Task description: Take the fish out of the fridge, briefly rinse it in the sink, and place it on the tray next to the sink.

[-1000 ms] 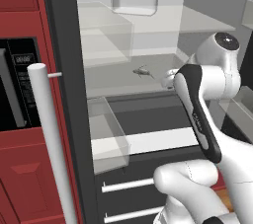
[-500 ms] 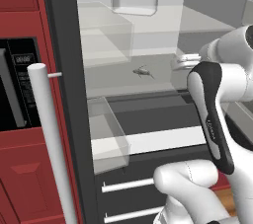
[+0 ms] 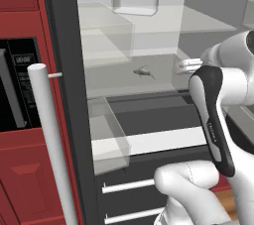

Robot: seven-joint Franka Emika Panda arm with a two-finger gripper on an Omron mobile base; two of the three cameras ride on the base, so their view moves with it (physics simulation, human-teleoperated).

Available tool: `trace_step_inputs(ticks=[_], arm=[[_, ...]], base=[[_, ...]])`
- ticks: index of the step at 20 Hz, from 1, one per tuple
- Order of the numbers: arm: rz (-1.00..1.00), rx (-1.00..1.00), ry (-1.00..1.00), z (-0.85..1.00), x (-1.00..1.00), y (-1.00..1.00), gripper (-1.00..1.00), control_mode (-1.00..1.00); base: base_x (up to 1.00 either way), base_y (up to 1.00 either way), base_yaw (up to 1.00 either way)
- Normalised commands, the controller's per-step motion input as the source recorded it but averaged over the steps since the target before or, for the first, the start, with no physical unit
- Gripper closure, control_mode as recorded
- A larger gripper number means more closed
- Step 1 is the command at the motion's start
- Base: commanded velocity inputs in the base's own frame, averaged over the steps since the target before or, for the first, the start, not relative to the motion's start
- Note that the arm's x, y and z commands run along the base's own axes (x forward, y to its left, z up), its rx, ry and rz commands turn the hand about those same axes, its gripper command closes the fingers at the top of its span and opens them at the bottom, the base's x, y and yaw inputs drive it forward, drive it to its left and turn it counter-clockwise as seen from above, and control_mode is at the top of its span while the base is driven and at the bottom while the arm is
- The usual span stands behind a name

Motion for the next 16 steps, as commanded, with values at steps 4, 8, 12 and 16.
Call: trace_step_inputs(ticks=[4,8,12,16], arm=[[0.0,-0.14,0.09,-0.64,0.04,0.0,-1.0,-1.0],[0.0,-0.01,0.02,-0.41,0.01,0.0,-1.0,-1.0],[0.0,0.04,0.0,-0.31,0.0,0.16,-1.0,-1.0],[0.0,0.06,0.0,-0.26,0.03,0.32,-1.0,-1.0]], base=[[0.0,0.0,0.0],[0.0,0.0,0.0],[0.0,0.0,0.0],[0.0,0.0,0.0]])
